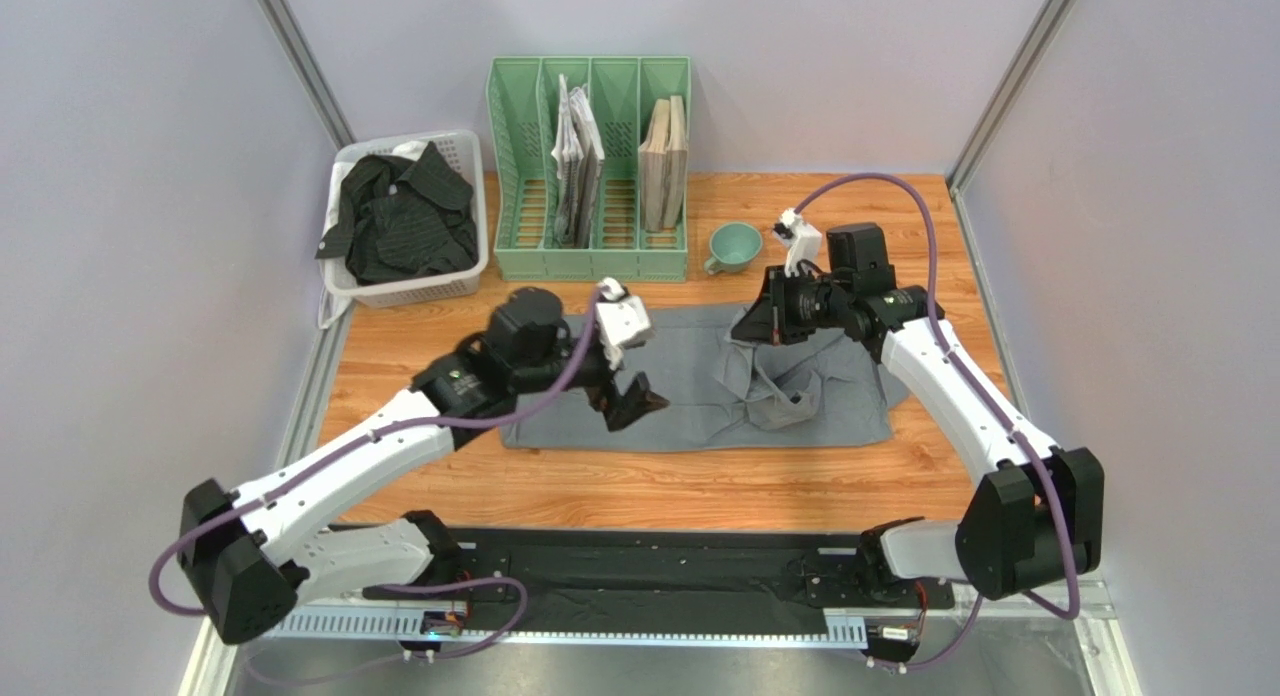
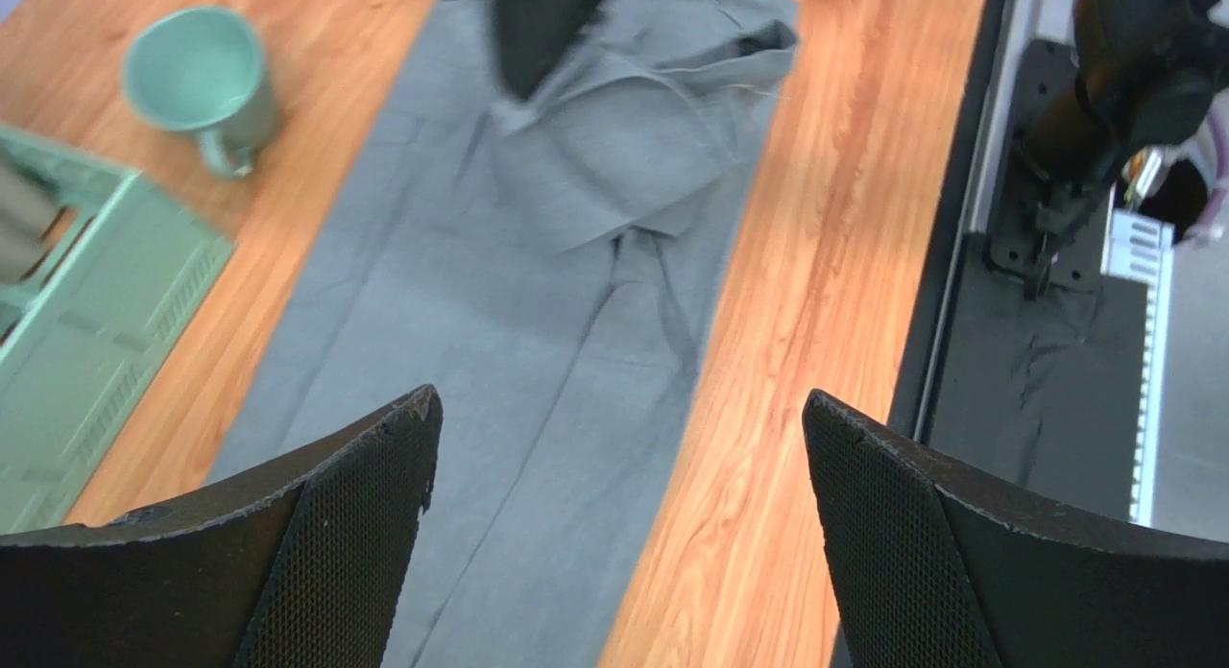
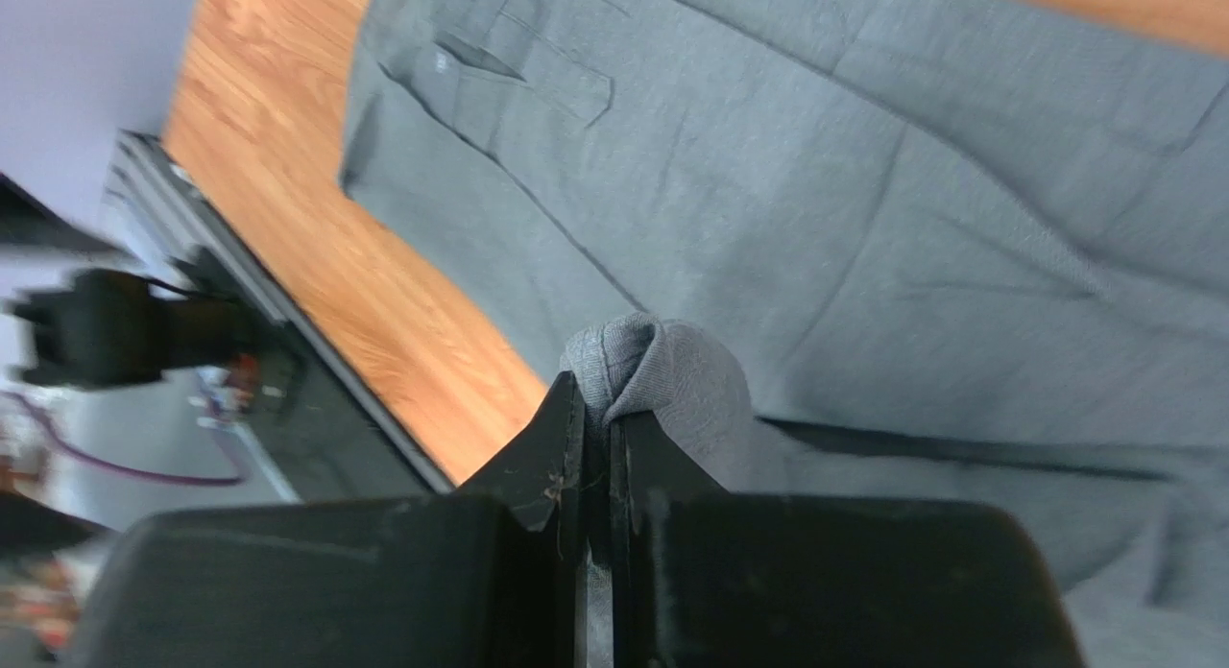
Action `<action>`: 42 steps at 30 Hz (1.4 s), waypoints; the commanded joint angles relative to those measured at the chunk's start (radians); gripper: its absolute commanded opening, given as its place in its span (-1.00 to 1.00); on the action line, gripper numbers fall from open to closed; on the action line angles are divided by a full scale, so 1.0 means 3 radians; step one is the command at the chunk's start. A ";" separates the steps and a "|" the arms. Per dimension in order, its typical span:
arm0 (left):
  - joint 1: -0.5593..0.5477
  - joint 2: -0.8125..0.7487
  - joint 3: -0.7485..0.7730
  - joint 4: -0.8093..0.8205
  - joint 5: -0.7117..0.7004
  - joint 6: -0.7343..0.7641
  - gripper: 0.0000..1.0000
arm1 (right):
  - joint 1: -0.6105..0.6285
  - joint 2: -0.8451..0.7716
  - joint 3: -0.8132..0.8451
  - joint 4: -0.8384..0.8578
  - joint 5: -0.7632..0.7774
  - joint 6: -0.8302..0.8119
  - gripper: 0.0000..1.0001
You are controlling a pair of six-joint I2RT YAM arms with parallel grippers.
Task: Fold and stack the long sleeve shirts
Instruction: Fold the shirt
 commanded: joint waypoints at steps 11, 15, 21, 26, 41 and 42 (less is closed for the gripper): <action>-0.1058 0.1115 0.0102 0.1392 -0.1315 0.1067 0.79 | -0.0332 0.0324 -0.0232 0.0466 -0.0552 0.1578 -1.00; -0.1166 0.1212 0.0025 0.1628 -0.1274 0.1272 0.96 | -0.0373 0.0370 -0.0263 0.0502 -0.0618 0.1695 -1.00; -0.1181 0.1508 0.0285 0.1679 -0.1534 0.1364 0.85 | -0.0388 0.0406 -0.0319 0.0609 -0.0787 0.1905 -1.00; -0.1028 0.1642 0.0622 0.1271 -0.1719 0.1053 -0.04 | -0.0429 0.0325 -0.0324 0.0543 -0.0833 0.1803 -1.00; -0.0231 0.0921 0.0797 0.0125 0.0166 -0.0134 -1.00 | -0.1099 0.0340 0.0436 -0.0452 -0.1181 0.0217 0.32; -0.0184 0.0880 0.0797 0.0130 0.0310 -0.0129 -1.00 | -0.1109 0.0335 0.0549 -0.0570 -0.1216 -0.0071 0.38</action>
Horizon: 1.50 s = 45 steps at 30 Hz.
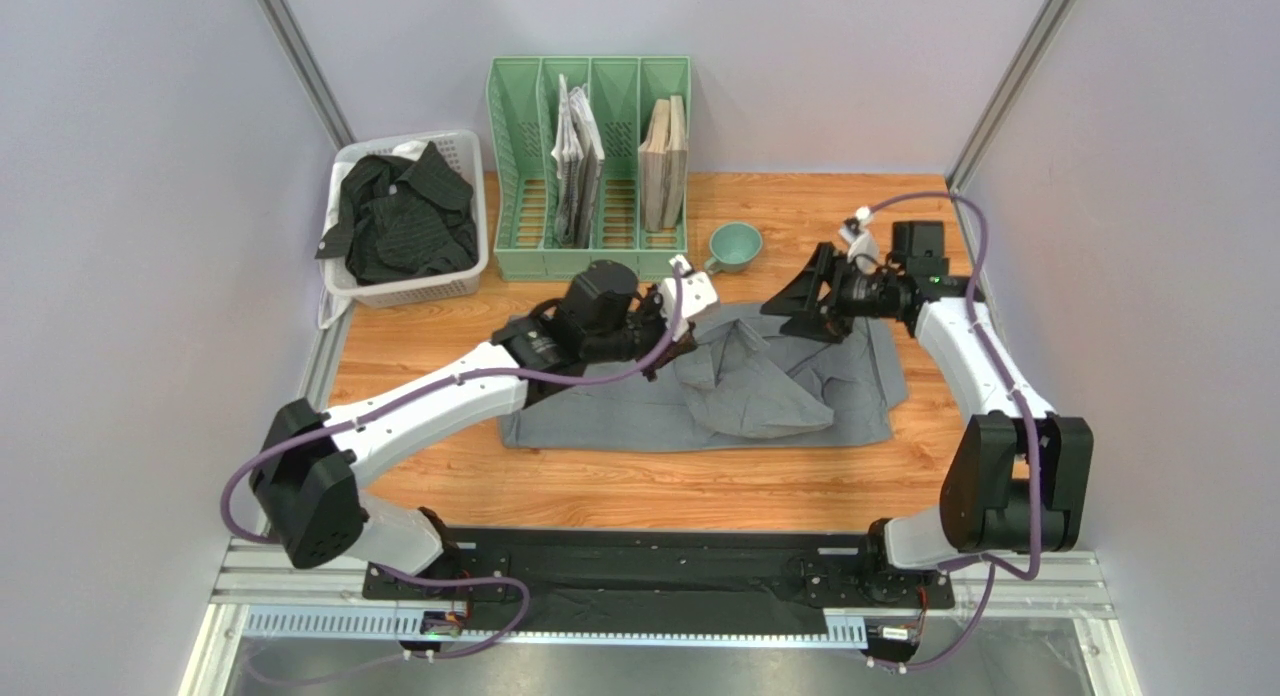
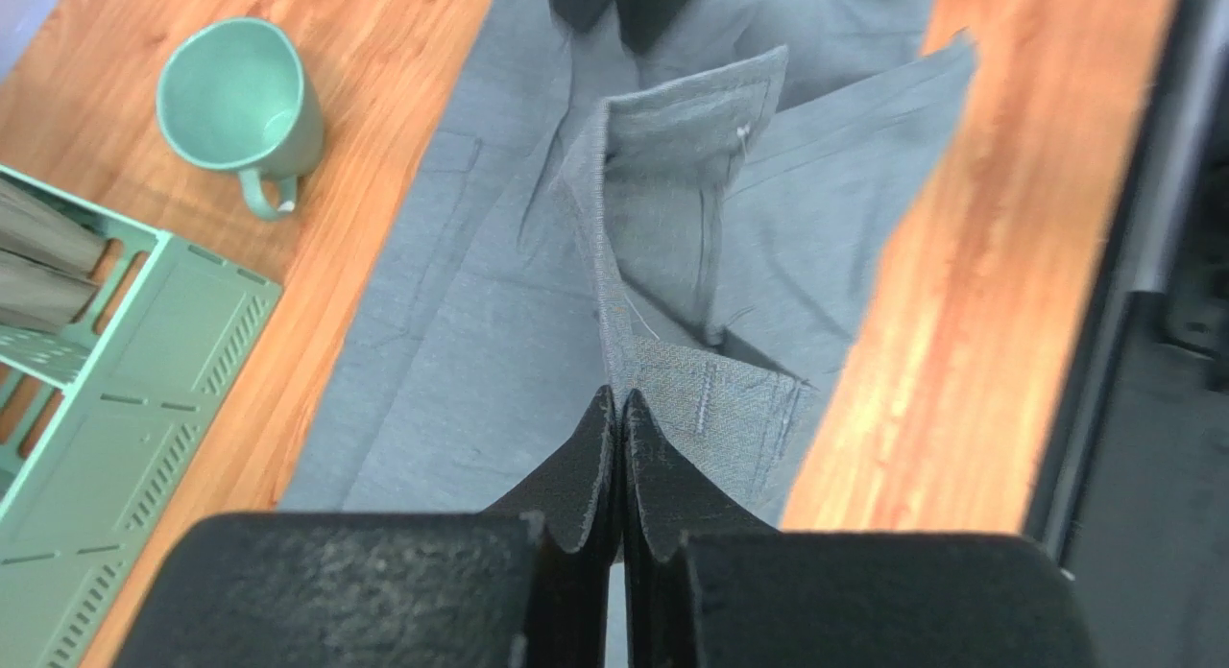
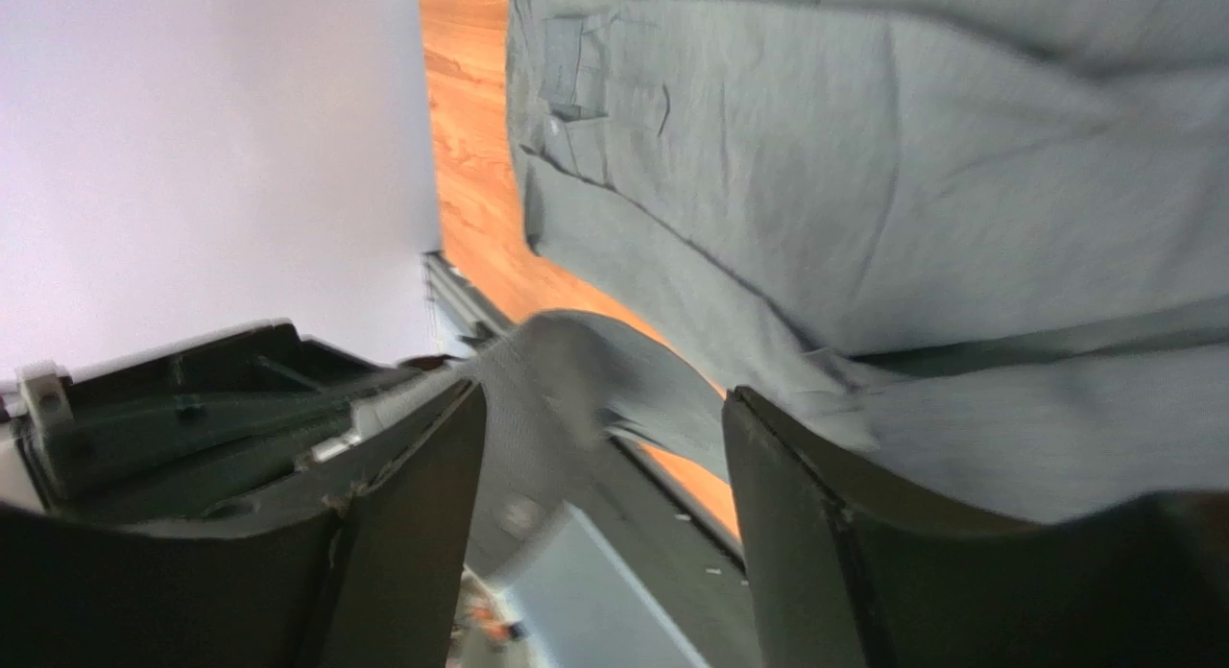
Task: Fold and stack the long sleeve shirts
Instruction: Fold the shirt
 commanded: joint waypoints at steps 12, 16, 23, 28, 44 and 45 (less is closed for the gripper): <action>0.0435 -0.0607 0.0187 -0.0247 0.1709 -0.0188 -1.00 | 0.0025 -0.0844 0.0467 -0.0995 -0.0505 -0.3650 0.61; 0.0496 -0.0561 0.0227 -0.0232 0.1714 -0.0239 -1.00 | 0.0261 -0.1049 0.0406 -0.1219 -0.0526 -0.3977 0.56; 0.0542 -0.0525 0.0222 -0.0191 0.1785 -0.0316 -1.00 | 0.0705 -0.1376 0.0150 -0.0924 -0.0296 -0.3861 0.50; 0.0553 -0.0505 0.0217 -0.0211 0.1785 -0.0342 -1.00 | 0.1002 -0.1285 0.0048 -0.0363 -0.0066 -0.3406 0.46; 0.0604 -0.0668 0.0442 -0.0840 0.1622 0.0169 0.32 | 0.1330 -0.1115 0.0400 -0.0345 0.0226 -0.3252 -1.00; 0.0604 -0.0699 0.0462 -0.0861 0.1602 0.0205 0.59 | 0.1340 -0.1090 0.0416 -0.0366 0.0226 -0.3252 -1.00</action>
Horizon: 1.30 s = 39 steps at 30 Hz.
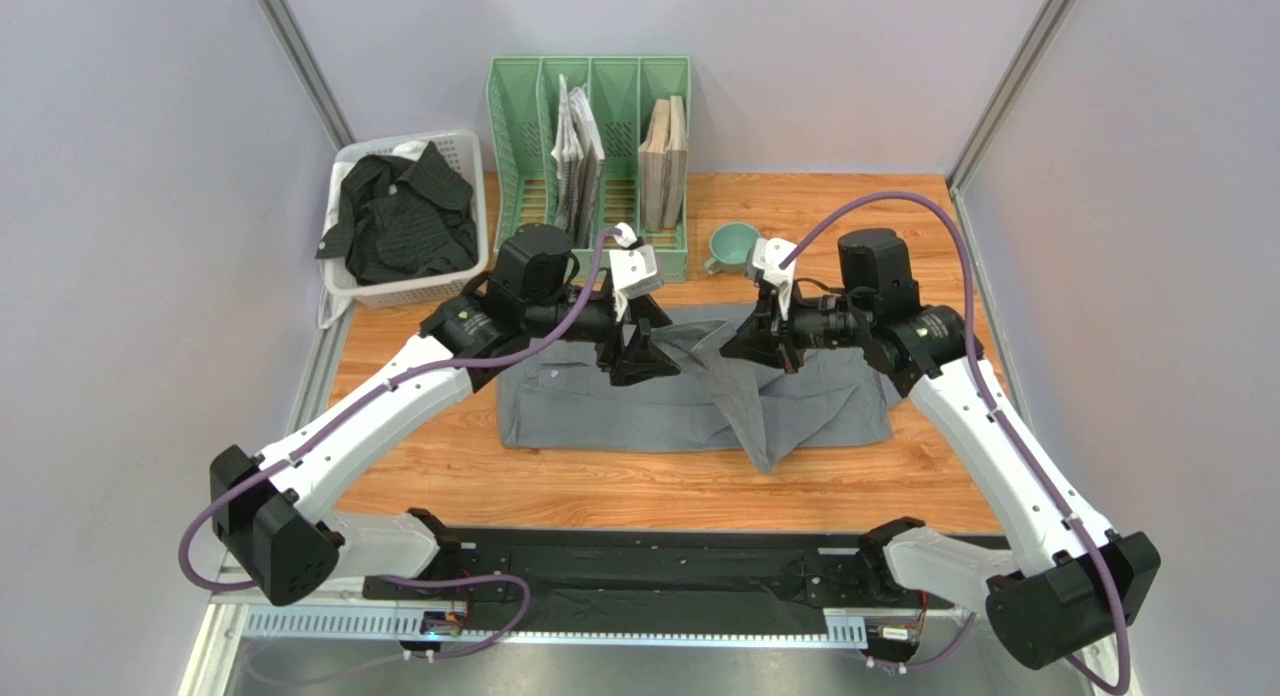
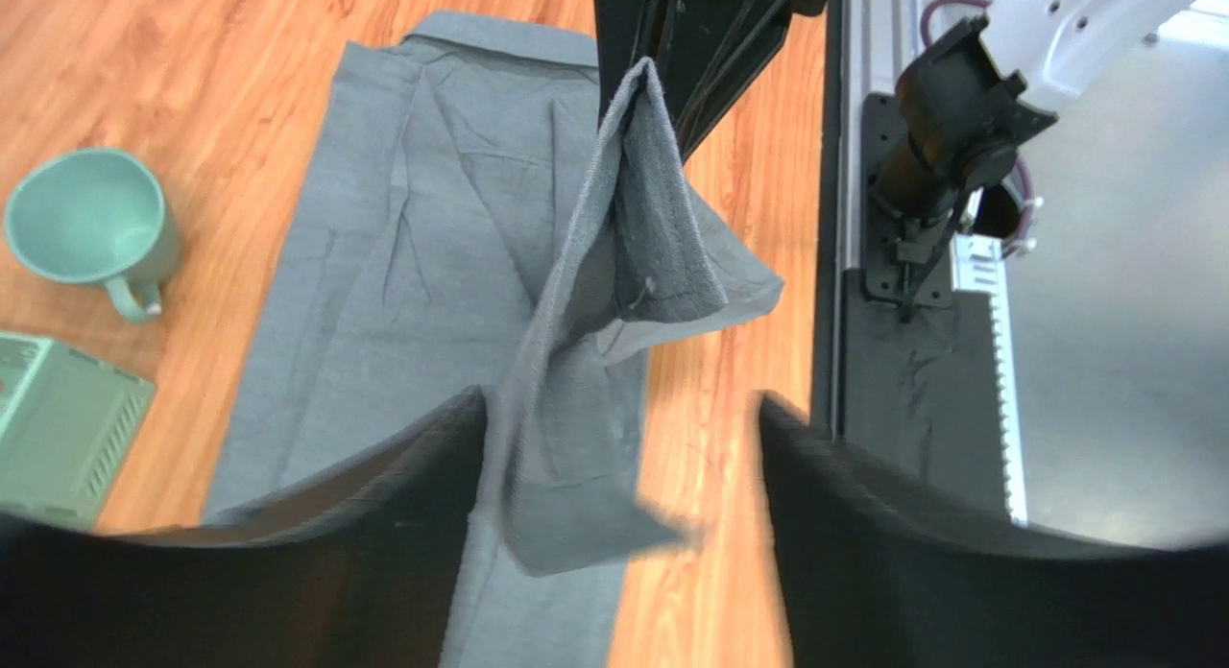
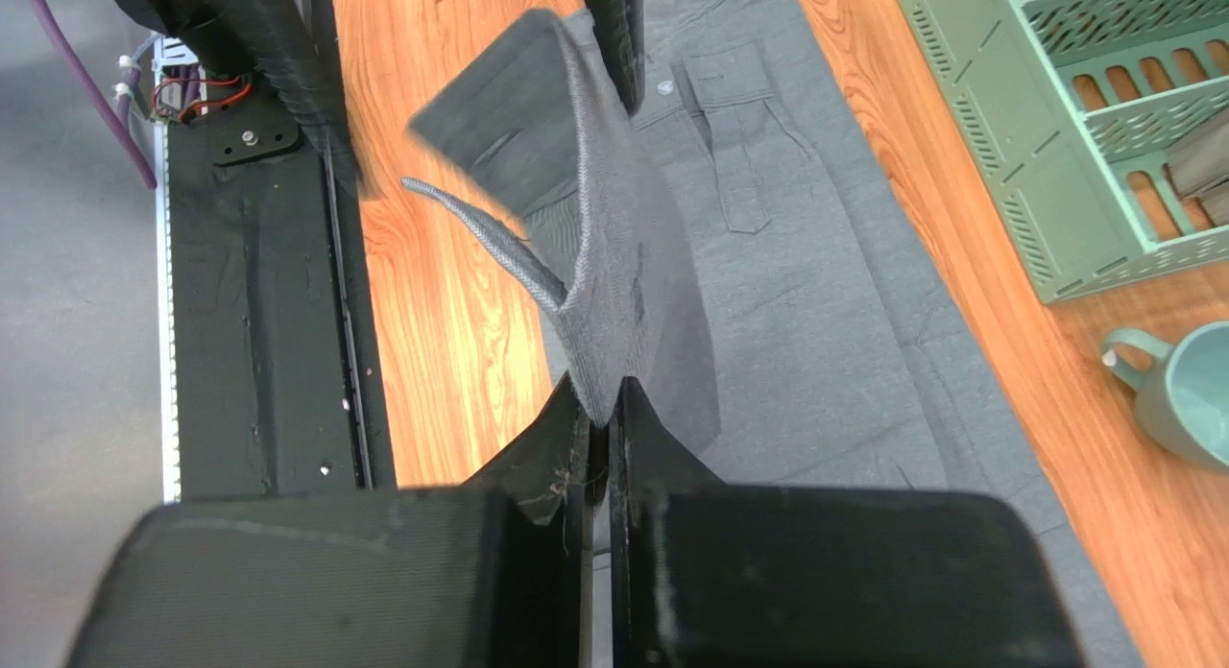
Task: Fold and stack the long sleeve shirts
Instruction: Fold the shirt
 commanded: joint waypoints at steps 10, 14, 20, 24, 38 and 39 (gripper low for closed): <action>-0.0028 0.0135 0.0772 -0.0565 -0.0158 0.0875 0.98 | 0.0112 0.0019 0.0293 -0.0174 0.0061 -0.0230 -1.00; -0.0176 0.0304 0.0951 -0.0809 -0.0168 0.1156 0.99 | 0.0148 0.0004 0.0293 -0.0210 0.0076 -0.0261 -1.00; -0.0325 0.0437 0.1017 -0.0963 -0.0132 0.1249 0.85 | 0.0179 -0.0006 0.0288 -0.0235 0.0091 -0.0287 -1.00; -0.0351 0.0504 0.1094 -0.1055 -0.0025 0.1239 0.80 | 0.0179 -0.0027 0.0262 -0.0235 0.0117 -0.0312 -1.00; -0.0295 0.0999 0.1605 -0.1041 -0.0500 0.0785 -1.00 | 0.0153 -0.0129 0.0283 -0.0246 0.0448 -0.0272 -0.67; -0.0249 0.1025 0.1610 -0.0843 -0.0561 0.0693 -1.00 | 0.0113 -0.0129 0.0293 -0.0251 0.0520 -0.0241 -0.59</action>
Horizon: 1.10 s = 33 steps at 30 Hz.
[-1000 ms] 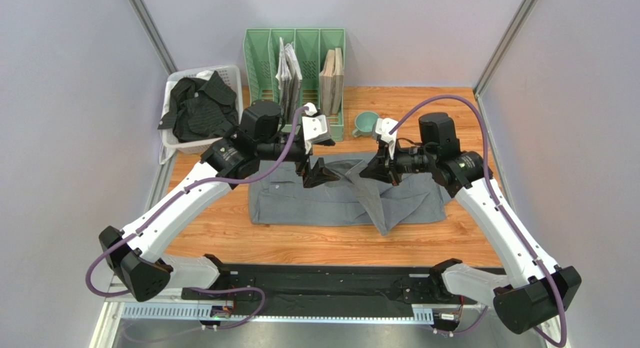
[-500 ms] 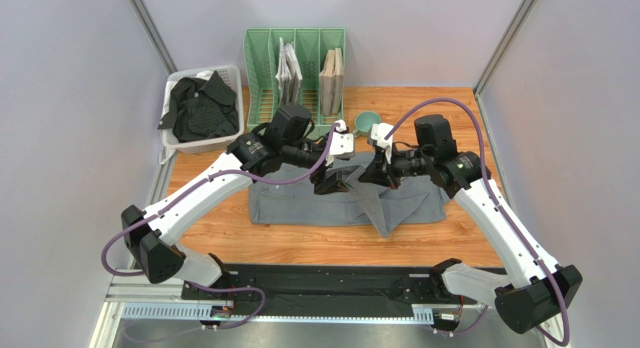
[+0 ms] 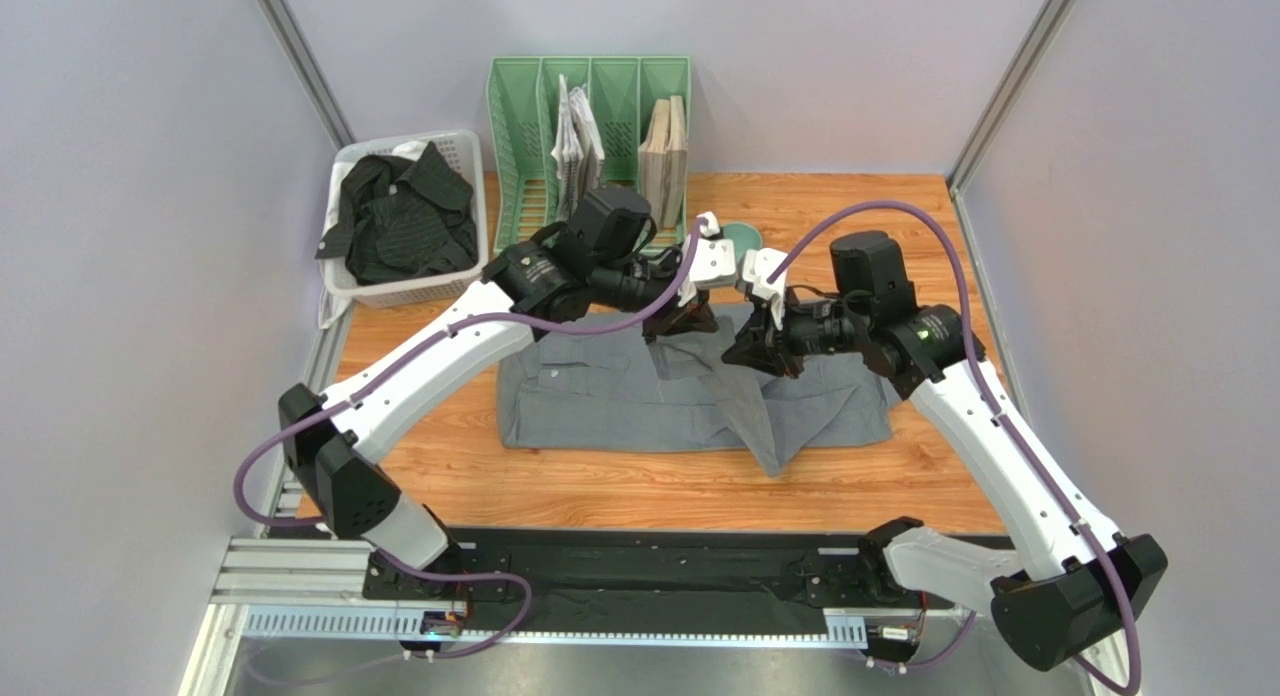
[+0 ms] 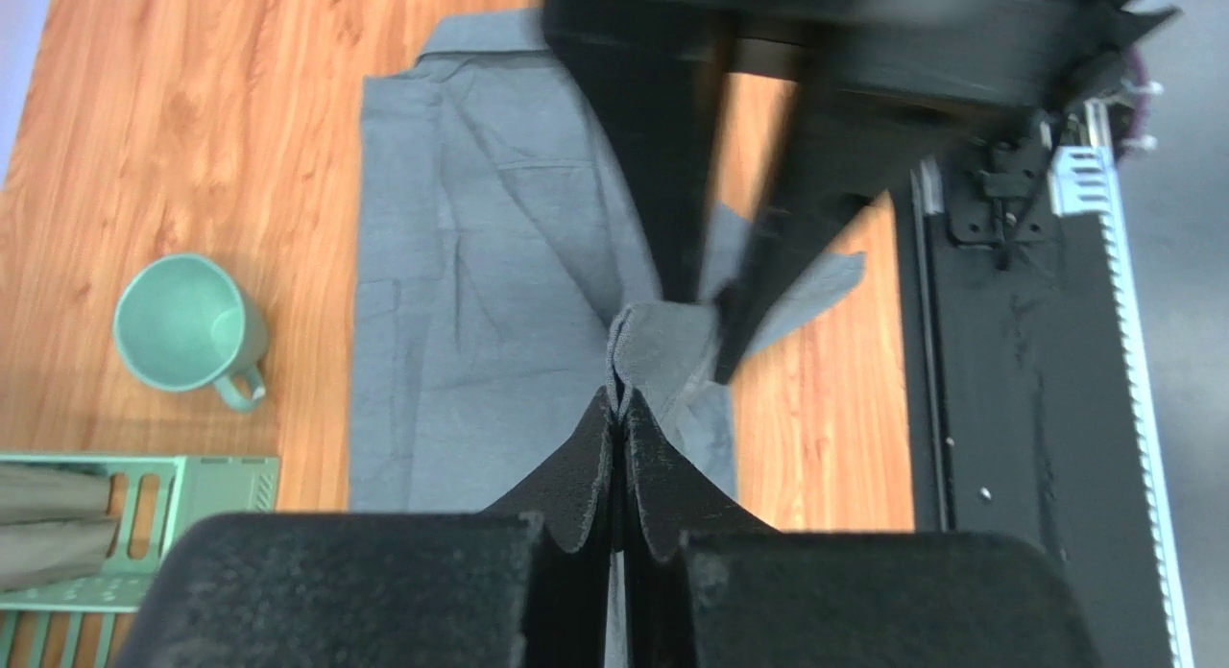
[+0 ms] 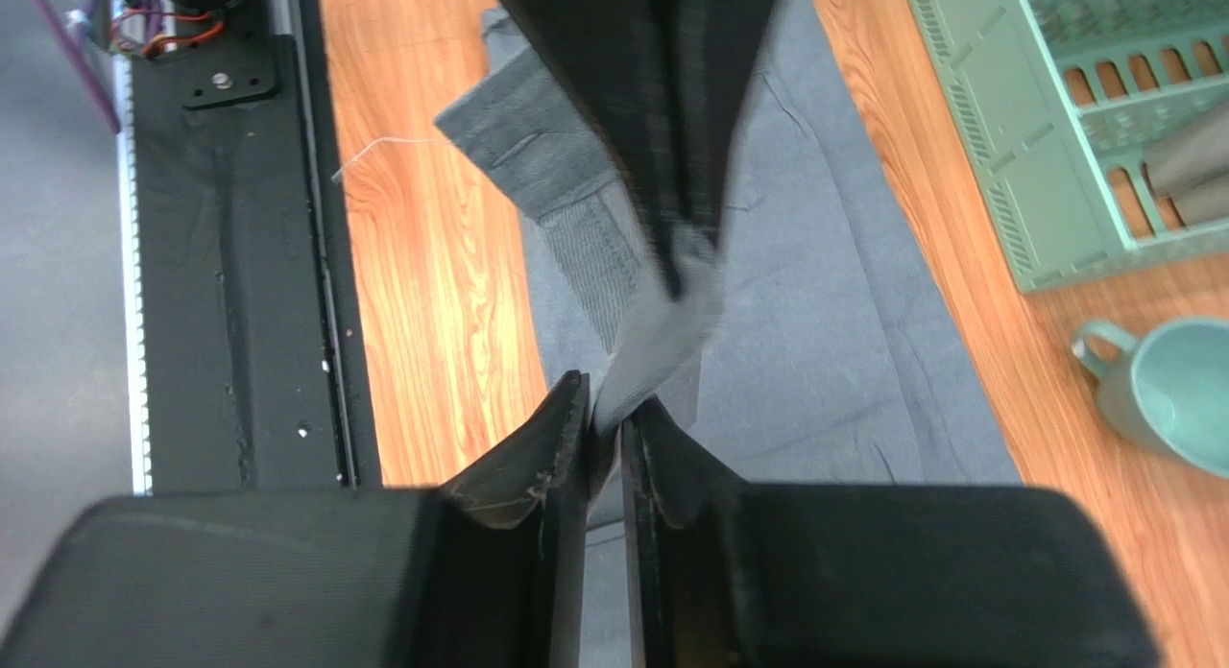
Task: Fold and stack the long sleeve shirts
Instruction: Fold the shirt
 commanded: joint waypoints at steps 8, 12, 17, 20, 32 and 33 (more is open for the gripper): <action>0.0513 0.0637 0.0665 0.0891 -0.0923 -0.1027 -1.00 | -0.1205 -0.0012 0.0475 -0.0257 0.0335 0.0189 0.17; 0.0564 0.0928 0.0870 0.1070 -0.1348 -0.1283 -1.00 | -0.1400 0.0070 0.0639 -0.0779 0.0509 -0.0214 0.12; 0.0579 0.1169 0.1075 0.1153 -0.1492 -0.1355 -1.00 | -0.1528 0.0050 0.0379 -0.1270 0.0499 -0.0547 -0.36; 0.0579 0.1236 0.1095 0.1234 -0.1410 -0.1355 -1.00 | -0.1523 -0.0011 0.0017 -0.1236 0.0428 -0.0543 -0.47; 0.0907 0.1006 0.1111 0.0448 -0.1742 -0.2774 -1.00 | -0.1518 -0.0164 -0.0481 -0.0086 0.0765 -0.0099 -0.03; 0.0902 0.0910 0.1050 0.0422 -0.1752 -0.3222 -1.00 | -0.1503 -0.0190 -0.0440 0.0037 0.0659 0.0084 0.30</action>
